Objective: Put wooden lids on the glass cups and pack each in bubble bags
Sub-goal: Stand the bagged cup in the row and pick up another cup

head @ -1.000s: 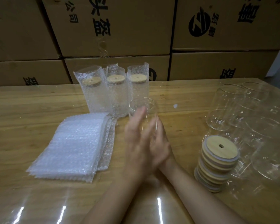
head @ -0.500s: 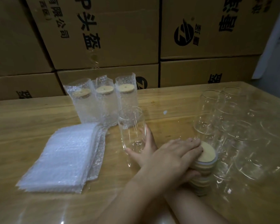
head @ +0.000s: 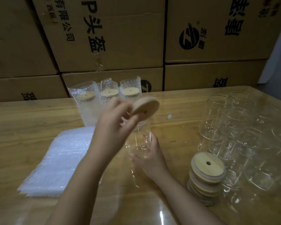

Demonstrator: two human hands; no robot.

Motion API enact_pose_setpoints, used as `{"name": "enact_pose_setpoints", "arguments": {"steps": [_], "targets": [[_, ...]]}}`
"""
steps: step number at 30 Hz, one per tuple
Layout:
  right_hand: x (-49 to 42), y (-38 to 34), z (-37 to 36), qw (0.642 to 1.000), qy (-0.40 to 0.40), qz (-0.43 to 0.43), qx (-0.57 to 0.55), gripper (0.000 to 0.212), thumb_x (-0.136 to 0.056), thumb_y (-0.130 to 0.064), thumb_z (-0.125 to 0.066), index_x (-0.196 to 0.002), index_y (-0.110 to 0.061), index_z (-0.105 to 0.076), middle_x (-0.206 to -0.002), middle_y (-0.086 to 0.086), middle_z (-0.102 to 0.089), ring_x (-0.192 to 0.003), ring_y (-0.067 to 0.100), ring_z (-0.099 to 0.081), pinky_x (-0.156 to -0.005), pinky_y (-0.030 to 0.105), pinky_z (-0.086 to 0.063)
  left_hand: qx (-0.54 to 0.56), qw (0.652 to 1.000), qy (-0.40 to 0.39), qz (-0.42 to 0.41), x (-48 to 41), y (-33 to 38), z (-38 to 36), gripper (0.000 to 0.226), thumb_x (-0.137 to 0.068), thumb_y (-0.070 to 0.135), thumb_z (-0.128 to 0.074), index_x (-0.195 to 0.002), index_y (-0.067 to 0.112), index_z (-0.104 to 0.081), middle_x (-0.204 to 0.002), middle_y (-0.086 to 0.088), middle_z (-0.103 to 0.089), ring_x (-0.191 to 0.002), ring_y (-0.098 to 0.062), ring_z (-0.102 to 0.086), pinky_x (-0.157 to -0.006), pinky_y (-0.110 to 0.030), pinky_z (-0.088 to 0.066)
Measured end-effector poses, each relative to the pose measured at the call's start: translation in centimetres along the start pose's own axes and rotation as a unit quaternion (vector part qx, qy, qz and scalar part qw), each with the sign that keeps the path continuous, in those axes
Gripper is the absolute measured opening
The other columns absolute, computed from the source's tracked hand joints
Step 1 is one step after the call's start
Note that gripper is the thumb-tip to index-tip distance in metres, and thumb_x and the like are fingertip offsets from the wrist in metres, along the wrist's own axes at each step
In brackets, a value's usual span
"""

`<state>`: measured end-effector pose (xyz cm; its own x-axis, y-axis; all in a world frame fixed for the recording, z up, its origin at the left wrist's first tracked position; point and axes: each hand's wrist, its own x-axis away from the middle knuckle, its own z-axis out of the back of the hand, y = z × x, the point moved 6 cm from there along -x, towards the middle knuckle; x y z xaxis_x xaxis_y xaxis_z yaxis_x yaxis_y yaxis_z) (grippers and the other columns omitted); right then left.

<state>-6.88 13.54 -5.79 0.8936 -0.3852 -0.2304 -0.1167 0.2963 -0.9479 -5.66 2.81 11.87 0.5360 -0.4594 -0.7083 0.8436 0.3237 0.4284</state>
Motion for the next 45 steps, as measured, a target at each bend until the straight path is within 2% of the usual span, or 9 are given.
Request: {"name": "enact_pose_setpoints", "arguments": {"steps": [5,9,14,18,21,26,36,39,45], "targets": [[-0.1,0.8,0.0,1.000,-0.021,0.002,-0.017,0.094,-0.055,-0.048,-0.074,-0.136,-0.041,-0.027,-0.141,-0.016,-0.038,-0.127,0.001,-0.043,-0.106,0.036,-0.042,0.108,0.974,0.023,0.199,0.0,-5.1,0.8,0.005,-0.089,0.029,-0.064,-0.088,0.025,-0.067,-0.075,0.005,-0.064,-0.065,-0.004,-0.056,-0.061,-0.018,-0.045],[-0.1,0.9,0.1,1.000,-0.011,0.005,-0.011,0.094,-0.055,-0.048,-0.075,-0.137,-0.037,-0.030,-0.139,-0.016,-0.040,-0.128,0.008,-0.045,-0.103,0.041,-0.044,0.123,0.964,0.004,0.237,0.2,-6.5,-0.9,0.019,-0.086,0.033,-0.067,-0.103,0.025,-0.066,-0.083,0.000,-0.067,-0.078,-0.014,-0.063,-0.072,-0.032,-0.051],[0.0,0.7,0.3,1.000,-0.006,-0.004,-0.015,0.091,-0.055,-0.049,-0.076,-0.133,-0.049,-0.028,-0.140,-0.020,-0.040,-0.128,0.004,-0.045,-0.103,0.039,-0.045,0.007,0.981,0.028,0.189,0.4,-6.8,-1.7,0.058,-0.083,0.038,-0.069,-0.134,0.039,-0.041,-0.094,0.010,-0.051,-0.071,0.003,-0.053,-0.060,-0.012,-0.043],[0.1,0.3,0.3,1.000,-0.008,0.001,-0.024,0.087,-0.055,-0.048,-0.074,-0.129,-0.049,-0.029,-0.140,-0.014,-0.041,-0.128,0.008,-0.046,-0.103,0.040,-0.044,-0.008,0.989,0.014,0.146,0.4,-6.4,-2.1,0.053,-0.088,0.030,-0.064,-0.138,0.030,-0.045,-0.133,0.010,-0.037,-0.119,-0.007,-0.045,-0.096,-0.027,-0.043],[0.2,-0.1,0.3,0.999,-0.011,0.005,-0.033,0.087,-0.054,-0.047,-0.074,-0.129,-0.045,-0.030,-0.139,-0.013,-0.042,-0.126,0.011,-0.048,-0.103,0.041,-0.044,-0.043,0.992,-0.020,0.118,0.5,-6.0,-2.8,0.049,-0.098,0.025,-0.048,-0.146,0.020,-0.039,-0.149,0.008,-0.038,-0.134,-0.011,-0.035,-0.109,-0.030,-0.031],[0.0,0.1,0.4,0.999,-0.021,-0.005,-0.042,0.079,-0.052,-0.043,-0.075,-0.119,-0.053,-0.033,-0.134,-0.022,-0.041,-0.117,0.014,-0.054,-0.100,0.041,-0.045,-0.056,0.990,-0.030,0.125,0.9,-5.0,-4.2,0.058,-0.093,0.027,-0.025,-0.148,0.013,-0.032,-0.157,0.004,-0.026,-0.141,-0.013,-0.026,-0.116,-0.038,-0.025],[-0.1,0.4,0.2,0.998,-0.026,-0.030,-0.046,0.081,-0.051,-0.050,-0.075,-0.116,-0.062,-0.029,-0.131,-0.034,-0.038,-0.120,-0.009,-0.044,-0.103,0.032,-0.044,0.009,0.993,-0.012,0.121,1.3,-5.7,-3.9,0.045,-0.092,0.042,-0.045,-0.128,0.021,-0.061,-0.135,0.009,-0.054,-0.127,-0.008,-0.046,-0.107,-0.048,-0.033],[0.0,0.3,0.4,0.998,-0.024,-0.031,-0.039,0.080,-0.052,-0.047,-0.076,-0.115,-0.064,-0.030,-0.128,-0.036,-0.039,-0.119,-0.005,-0.049,-0.101,0.035,-0.046,0.062,0.989,-0.003,0.134,1.3,-6.1,-3.8,0.050,-0.086,0.052,-0.047,-0.123,0.021,-0.063,-0.127,0.012,-0.058,-0.121,-0.003,-0.050,-0.105,-0.041,-0.039],[0.1,0.3,0.6,0.998,-0.028,-0.039,-0.047,0.080,-0.061,-0.031,-0.081,-0.118,-0.056,-0.032,-0.134,-0.028,-0.040,-0.124,-0.004,-0.044,-0.105,0.034,-0.042,0.159,0.963,-0.010,0.217,1.7,-7.2,-5.5,0.061,-0.085,0.049,-0.045,-0.142,0.029,-0.037,-0.130,0.017,-0.047,-0.108,0.023,-0.045,-0.087,-0.003,-0.037]]}}
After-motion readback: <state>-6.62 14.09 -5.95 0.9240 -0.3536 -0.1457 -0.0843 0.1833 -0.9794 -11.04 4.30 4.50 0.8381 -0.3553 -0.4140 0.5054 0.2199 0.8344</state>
